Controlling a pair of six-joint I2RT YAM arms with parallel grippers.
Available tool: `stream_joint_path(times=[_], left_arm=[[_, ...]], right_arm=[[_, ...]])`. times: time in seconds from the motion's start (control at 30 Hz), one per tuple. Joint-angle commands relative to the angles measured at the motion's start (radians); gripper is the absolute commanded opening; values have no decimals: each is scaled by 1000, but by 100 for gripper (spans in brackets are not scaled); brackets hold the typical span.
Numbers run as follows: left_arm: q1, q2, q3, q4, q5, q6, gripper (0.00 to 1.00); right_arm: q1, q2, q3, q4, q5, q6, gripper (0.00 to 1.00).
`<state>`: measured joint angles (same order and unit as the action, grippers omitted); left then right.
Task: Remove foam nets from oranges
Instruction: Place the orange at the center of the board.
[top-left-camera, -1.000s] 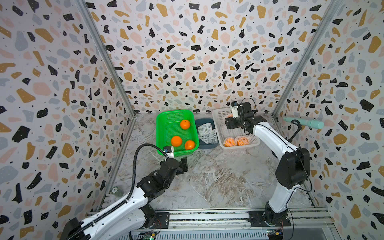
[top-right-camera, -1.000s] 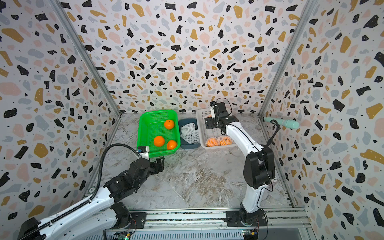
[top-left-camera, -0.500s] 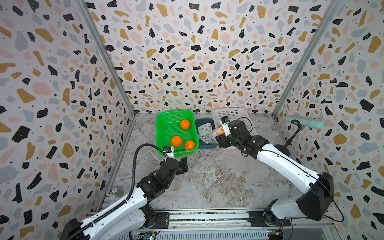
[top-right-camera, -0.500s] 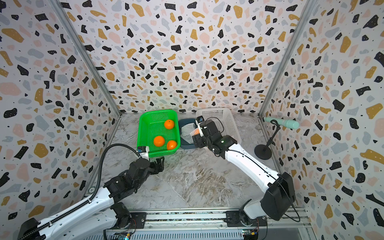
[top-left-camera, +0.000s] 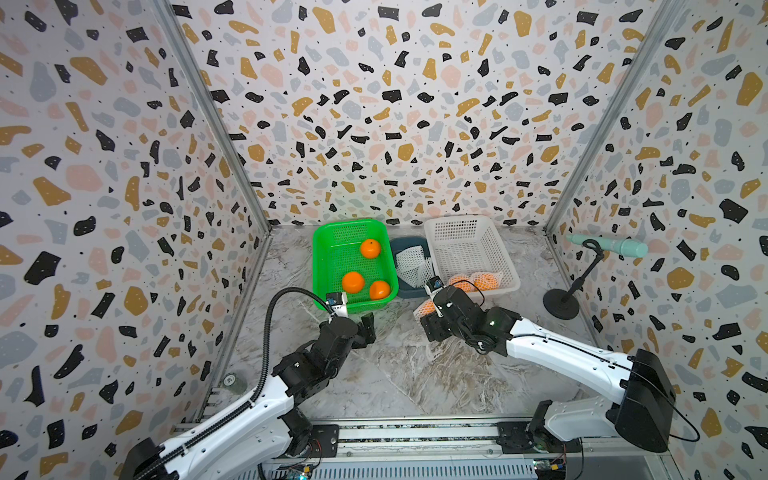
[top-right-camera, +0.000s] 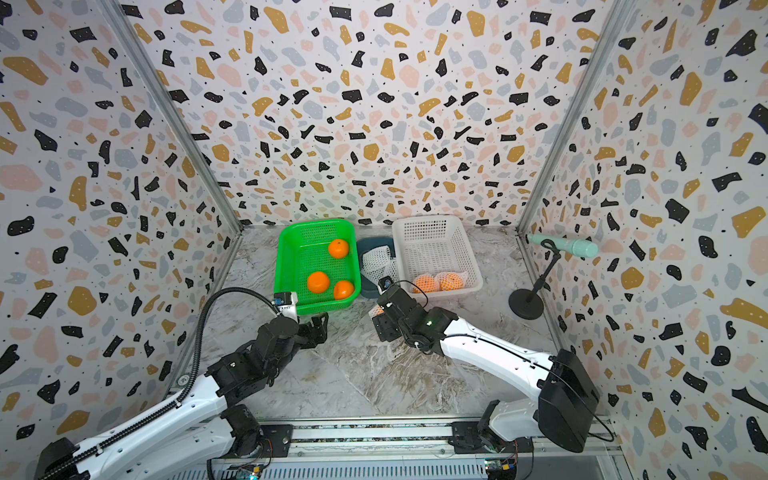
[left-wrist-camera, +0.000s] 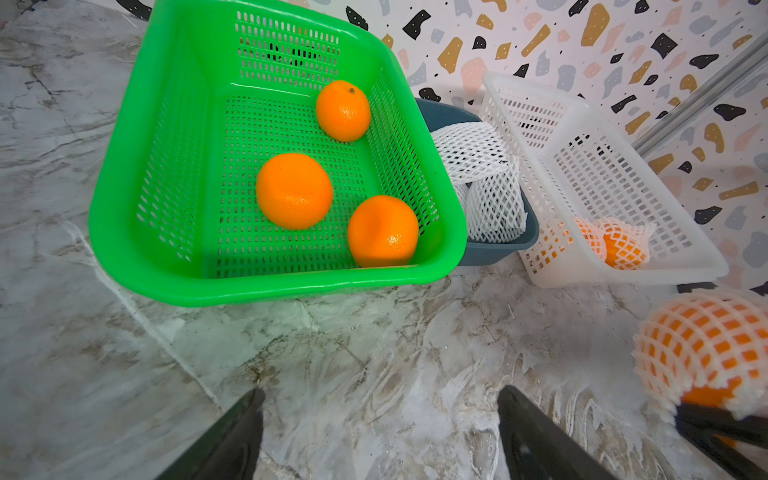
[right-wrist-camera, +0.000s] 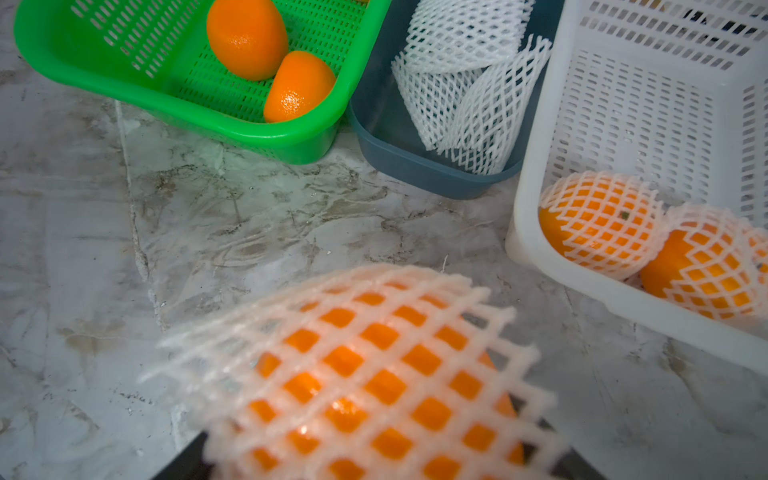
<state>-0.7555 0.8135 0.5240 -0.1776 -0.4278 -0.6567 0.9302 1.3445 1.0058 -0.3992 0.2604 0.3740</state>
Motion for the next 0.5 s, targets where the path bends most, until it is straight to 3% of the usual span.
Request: stream_joint_path(times=[0.0,0.47], left_arm=[[5,3,3,53,0,12,89],[4,8,-56,116,39,20,89]], right_arm=[[20,8,-14,45,28,58,81],[33,118,-82,157,10,113,82]])
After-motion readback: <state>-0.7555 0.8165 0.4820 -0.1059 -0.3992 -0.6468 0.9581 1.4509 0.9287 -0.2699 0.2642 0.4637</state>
